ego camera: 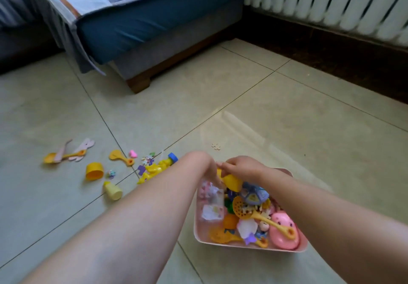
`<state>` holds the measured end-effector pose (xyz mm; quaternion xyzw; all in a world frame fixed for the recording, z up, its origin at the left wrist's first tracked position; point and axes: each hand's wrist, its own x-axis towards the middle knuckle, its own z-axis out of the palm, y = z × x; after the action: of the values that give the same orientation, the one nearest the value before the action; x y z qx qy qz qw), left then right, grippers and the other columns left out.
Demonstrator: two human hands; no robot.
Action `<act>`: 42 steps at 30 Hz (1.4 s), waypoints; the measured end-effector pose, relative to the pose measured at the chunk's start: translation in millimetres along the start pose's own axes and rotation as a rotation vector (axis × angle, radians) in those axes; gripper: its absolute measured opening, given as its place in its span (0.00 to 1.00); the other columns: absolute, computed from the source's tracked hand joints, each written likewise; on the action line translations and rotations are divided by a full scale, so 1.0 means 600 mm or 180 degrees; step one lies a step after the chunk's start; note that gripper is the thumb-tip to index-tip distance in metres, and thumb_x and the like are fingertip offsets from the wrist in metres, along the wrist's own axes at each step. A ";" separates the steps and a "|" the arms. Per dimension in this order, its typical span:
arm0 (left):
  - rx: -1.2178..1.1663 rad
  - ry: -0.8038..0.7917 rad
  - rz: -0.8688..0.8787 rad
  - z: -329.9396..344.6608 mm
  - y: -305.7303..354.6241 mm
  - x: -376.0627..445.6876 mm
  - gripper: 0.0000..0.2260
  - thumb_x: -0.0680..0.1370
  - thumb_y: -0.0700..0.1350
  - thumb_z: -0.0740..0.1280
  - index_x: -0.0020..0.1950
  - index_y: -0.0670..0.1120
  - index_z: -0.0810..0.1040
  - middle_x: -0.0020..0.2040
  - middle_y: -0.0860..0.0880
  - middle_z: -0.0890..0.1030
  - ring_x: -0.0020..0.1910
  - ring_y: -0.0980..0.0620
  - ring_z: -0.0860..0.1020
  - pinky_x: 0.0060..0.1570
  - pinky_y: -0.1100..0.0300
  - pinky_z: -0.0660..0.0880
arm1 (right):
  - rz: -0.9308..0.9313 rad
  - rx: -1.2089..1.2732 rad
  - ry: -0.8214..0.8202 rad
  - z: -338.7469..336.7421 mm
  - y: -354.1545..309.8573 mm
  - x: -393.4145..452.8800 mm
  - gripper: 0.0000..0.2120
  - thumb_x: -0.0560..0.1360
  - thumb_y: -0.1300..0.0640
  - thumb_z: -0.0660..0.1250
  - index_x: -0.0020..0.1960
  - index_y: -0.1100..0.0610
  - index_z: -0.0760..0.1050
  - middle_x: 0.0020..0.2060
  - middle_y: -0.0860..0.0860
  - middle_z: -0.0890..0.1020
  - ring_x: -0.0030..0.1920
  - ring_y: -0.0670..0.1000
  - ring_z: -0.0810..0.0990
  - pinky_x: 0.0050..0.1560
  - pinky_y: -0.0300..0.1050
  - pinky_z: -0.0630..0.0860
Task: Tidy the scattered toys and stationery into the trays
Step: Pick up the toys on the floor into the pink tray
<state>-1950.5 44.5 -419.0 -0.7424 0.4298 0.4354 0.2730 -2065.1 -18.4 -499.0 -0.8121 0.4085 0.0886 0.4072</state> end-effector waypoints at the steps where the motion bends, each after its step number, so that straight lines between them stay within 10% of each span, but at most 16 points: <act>1: 0.0100 0.0143 0.0028 0.002 -0.006 -0.002 0.27 0.80 0.57 0.60 0.71 0.38 0.67 0.55 0.41 0.73 0.49 0.44 0.74 0.53 0.54 0.75 | 0.0058 0.0000 0.0023 0.004 -0.004 0.001 0.25 0.75 0.31 0.54 0.43 0.49 0.79 0.43 0.48 0.82 0.45 0.51 0.79 0.50 0.48 0.75; 8: 0.0262 0.0814 0.0112 0.005 -0.069 0.050 0.12 0.82 0.44 0.58 0.47 0.38 0.77 0.42 0.43 0.77 0.47 0.43 0.76 0.49 0.53 0.74 | 0.0309 -0.0333 0.0896 -0.001 -0.047 0.049 0.11 0.76 0.53 0.60 0.52 0.51 0.80 0.50 0.50 0.82 0.47 0.52 0.78 0.41 0.44 0.73; 12: -0.0165 0.1286 -0.0095 0.015 -0.113 0.096 0.15 0.78 0.36 0.59 0.64 0.41 0.74 0.63 0.44 0.76 0.62 0.43 0.76 0.57 0.54 0.74 | 0.0472 -0.0135 0.1079 0.000 -0.057 0.084 0.13 0.74 0.59 0.59 0.54 0.50 0.78 0.50 0.51 0.80 0.45 0.54 0.79 0.41 0.43 0.74; 22: -0.0881 0.2573 -0.0548 0.040 -0.213 0.180 0.17 0.75 0.39 0.64 0.64 0.43 0.68 0.62 0.42 0.72 0.63 0.42 0.70 0.58 0.52 0.70 | 0.0713 -0.0443 0.0812 0.021 -0.018 0.211 0.22 0.76 0.53 0.66 0.68 0.56 0.69 0.62 0.59 0.72 0.59 0.60 0.75 0.54 0.47 0.72; 30: -0.0685 0.2484 -0.0641 0.070 -0.237 0.236 0.20 0.72 0.50 0.63 0.63 0.48 0.71 0.63 0.44 0.72 0.65 0.42 0.65 0.63 0.47 0.61 | 0.0808 -0.0360 0.1152 0.038 -0.001 0.248 0.11 0.74 0.54 0.69 0.55 0.56 0.75 0.56 0.57 0.70 0.52 0.60 0.76 0.52 0.51 0.76; 36: -0.0111 0.2680 -0.0559 0.075 -0.223 0.240 0.16 0.76 0.40 0.60 0.63 0.47 0.67 0.62 0.42 0.72 0.62 0.39 0.70 0.63 0.48 0.62 | 0.0647 0.0003 0.0927 0.026 -0.013 0.238 0.09 0.72 0.65 0.66 0.40 0.51 0.77 0.47 0.53 0.81 0.43 0.53 0.78 0.38 0.41 0.70; 42: -0.1365 0.2875 -0.0162 0.023 -0.170 0.193 0.15 0.80 0.46 0.58 0.64 0.42 0.65 0.60 0.39 0.73 0.57 0.37 0.75 0.51 0.50 0.70 | 0.0142 0.1229 0.1001 0.004 -0.037 0.172 0.11 0.72 0.62 0.73 0.37 0.50 0.74 0.40 0.50 0.82 0.40 0.48 0.78 0.37 0.38 0.70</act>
<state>-1837.9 57.8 -524.7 -0.9065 0.3876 0.1422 -0.0886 -1981.0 -70.3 -536.7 -0.7138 0.4940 -0.1095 0.4843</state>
